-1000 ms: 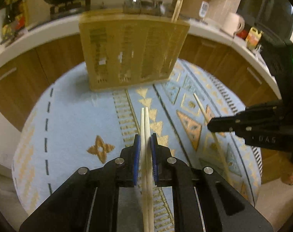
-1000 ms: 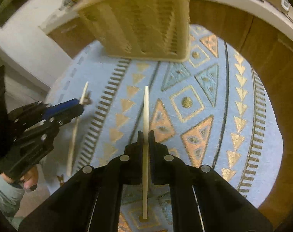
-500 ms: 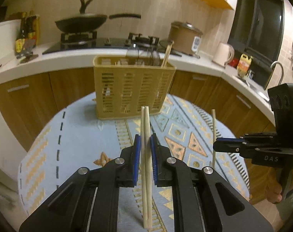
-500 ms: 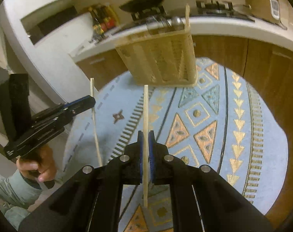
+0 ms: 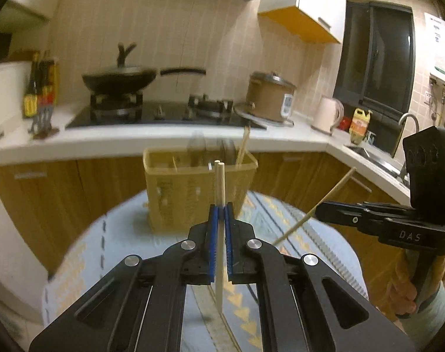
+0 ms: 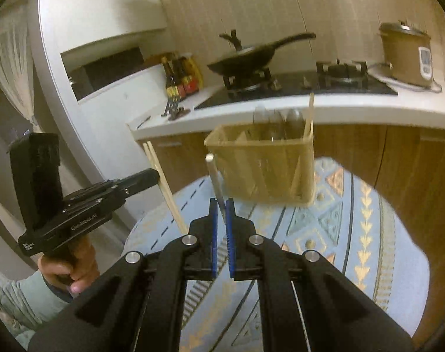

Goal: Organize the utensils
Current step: 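Lift the two chopsticks with the left tool while the right tool lifts its chopstick, then carry the chopsticks up toward the beige caddy with both tools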

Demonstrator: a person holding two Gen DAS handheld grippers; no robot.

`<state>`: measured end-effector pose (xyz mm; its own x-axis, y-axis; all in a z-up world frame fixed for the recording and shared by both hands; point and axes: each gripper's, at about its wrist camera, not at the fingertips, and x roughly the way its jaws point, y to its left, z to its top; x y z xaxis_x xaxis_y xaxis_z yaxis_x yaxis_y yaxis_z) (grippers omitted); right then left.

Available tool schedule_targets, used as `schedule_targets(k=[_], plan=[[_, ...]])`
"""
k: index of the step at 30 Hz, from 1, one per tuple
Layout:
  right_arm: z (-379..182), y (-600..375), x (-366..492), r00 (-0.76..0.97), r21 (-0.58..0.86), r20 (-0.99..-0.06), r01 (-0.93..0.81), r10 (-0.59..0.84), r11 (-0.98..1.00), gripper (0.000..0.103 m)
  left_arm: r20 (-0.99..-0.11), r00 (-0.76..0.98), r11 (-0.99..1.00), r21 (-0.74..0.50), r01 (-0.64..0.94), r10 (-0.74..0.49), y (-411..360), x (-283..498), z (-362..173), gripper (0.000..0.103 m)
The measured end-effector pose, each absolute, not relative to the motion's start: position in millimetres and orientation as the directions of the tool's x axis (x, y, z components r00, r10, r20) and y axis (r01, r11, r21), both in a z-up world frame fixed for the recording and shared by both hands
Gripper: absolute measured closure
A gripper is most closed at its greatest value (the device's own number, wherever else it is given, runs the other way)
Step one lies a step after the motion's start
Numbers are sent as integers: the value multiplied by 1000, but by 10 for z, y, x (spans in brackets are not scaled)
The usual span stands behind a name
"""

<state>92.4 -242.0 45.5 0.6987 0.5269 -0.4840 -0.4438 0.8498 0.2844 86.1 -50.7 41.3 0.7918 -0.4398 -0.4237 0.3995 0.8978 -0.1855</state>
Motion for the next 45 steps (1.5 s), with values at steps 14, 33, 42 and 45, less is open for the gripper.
schedule_targets(k=[14,33,42,45], plan=[[547,-2531,1117,712,303,-496,-395,497,867,98,-369,818,897,-170,408,-442,-499,965,688,100],[-834,-3019,2195,406,345,-882,209,240,915,72,-416,740,849,-243,470,-529,-365,1121,253,100],[-963,-2798,2366,336,85,-942,225,5,971,81,-408,721,828,-277,487,-560,-166,1277,117,100],[-970,-2720,2380,303,37,-953,147,-9,988,96,-409,716,824,-283,490,-566,-140,1303,100,100]])
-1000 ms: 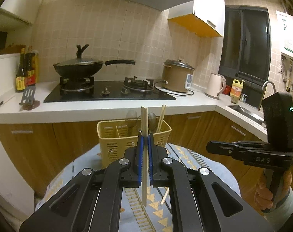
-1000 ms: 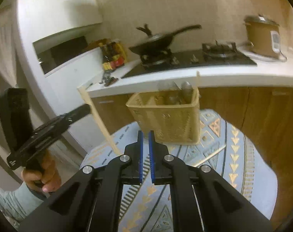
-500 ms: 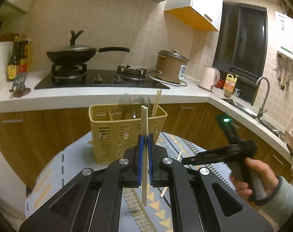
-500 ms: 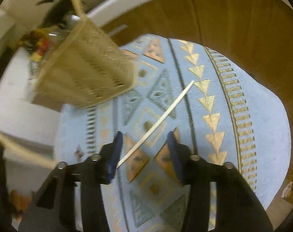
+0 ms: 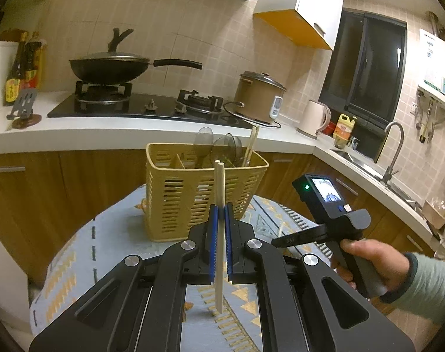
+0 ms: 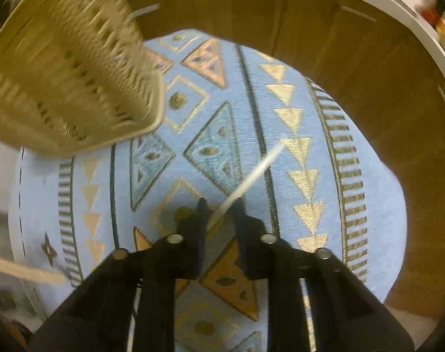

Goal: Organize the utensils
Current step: 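Carry the chopsticks up toward the beige caddy with both tools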

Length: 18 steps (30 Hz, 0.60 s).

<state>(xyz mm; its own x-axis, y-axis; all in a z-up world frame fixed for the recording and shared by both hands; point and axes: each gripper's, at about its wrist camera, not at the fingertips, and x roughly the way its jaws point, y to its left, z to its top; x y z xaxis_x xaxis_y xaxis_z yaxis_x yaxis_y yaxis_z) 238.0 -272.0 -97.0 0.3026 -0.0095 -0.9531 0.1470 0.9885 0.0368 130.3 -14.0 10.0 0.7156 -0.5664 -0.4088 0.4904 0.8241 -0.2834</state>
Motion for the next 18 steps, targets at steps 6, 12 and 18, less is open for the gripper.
schedule_targets(k=[6,12,18], plan=[[-1019,-2502,2136,236,-101,-970,-143,-65,985,98,-419,708,823,-266,502,-568,-193,1302,87,100],[-1059,-2651,1956,205,-61,-979,-206,-18,977,98,-429,697,817,-250,520,-575,-311,1306,88,100],[-1094,-2736,2082,134,-24,-991,-207,4,978,97,-440,693,818,-229,528,-571,-394,1292,110,100]])
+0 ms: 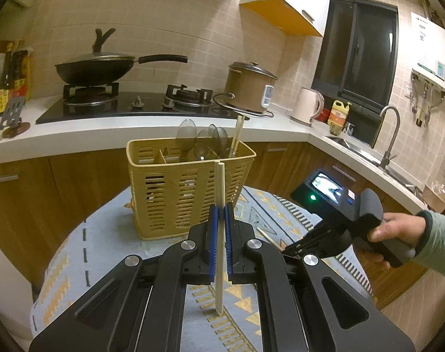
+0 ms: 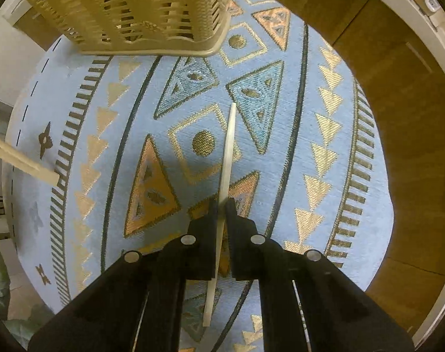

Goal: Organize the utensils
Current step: 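Carry the chopsticks up toward the beige caddy with both tools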

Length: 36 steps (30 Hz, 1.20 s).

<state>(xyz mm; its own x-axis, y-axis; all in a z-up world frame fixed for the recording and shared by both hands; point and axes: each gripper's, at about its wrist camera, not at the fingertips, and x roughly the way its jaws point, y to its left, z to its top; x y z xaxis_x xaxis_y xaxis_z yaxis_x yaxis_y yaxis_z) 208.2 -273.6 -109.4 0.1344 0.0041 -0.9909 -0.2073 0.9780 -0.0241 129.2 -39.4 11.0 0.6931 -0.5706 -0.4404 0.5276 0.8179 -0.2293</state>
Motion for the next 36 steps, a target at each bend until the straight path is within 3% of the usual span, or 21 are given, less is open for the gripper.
schedule_targets(k=[8,18,26,36], plan=[[-1103,-2698,2329,128,-12,-992,-199,14,980,98,-450,697,825,-215,522,-558,-419,1250,118,100],[-659,-2736,1752,333,84,-928,-257,170,963,99,-439,724,845,-222,486,-532,-394,1176,205,100],[-128,-2645,1383,560,188,-744,-347,364,919,99,-417,760,866,-216,450,-499,-384,1077,347,100],[559,-2619,1423,793,206,-461,-342,399,917,99,-324,827,888,-171,427,-460,-293,1098,819,100]])
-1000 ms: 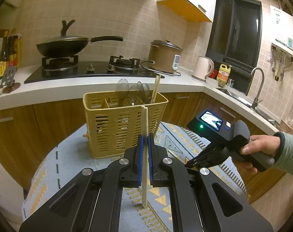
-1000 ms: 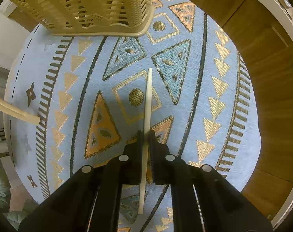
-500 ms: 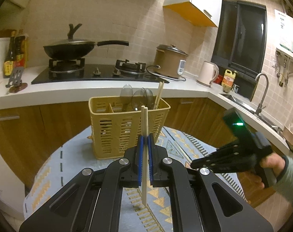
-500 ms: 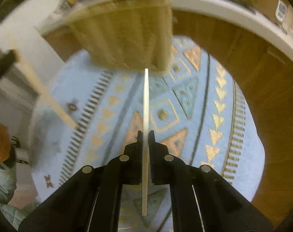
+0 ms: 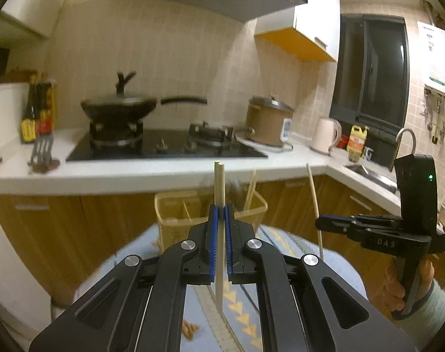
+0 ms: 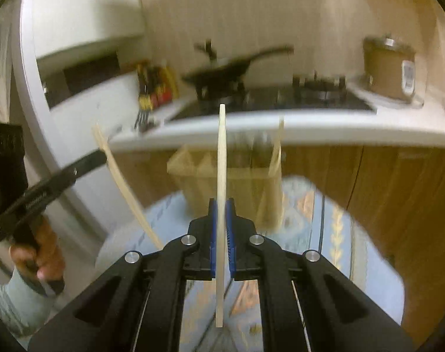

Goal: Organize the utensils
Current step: 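Carry the chopsticks up toward the beige caddy with both tools, then lower the chopsticks into the beige caddy and open both tools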

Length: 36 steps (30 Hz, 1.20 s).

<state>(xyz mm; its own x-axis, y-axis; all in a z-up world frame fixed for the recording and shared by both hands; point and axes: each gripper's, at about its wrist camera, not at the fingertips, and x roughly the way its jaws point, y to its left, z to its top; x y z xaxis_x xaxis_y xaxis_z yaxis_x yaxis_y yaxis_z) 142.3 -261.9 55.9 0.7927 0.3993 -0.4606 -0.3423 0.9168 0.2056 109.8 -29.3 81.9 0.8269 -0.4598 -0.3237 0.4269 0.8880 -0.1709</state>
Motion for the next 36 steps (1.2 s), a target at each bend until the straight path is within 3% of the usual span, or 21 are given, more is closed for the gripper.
schedule_targets(k=[6,13,36], plan=[[1021,-2406,1657,858,177,-342,-341,383,923,99,-244,860,894,-135,427,-448,-314,1242,1187,100],[1245,-2163,2103,877,164,-275,-360,393,919,99,-194,888,908,-116,402,-418,-277,1579,1463,100],[1132,-1963,2668,906,149,-233,-326,354,934,99,-239,894,926,-103,364,-378,-335,2228,1202,100]])
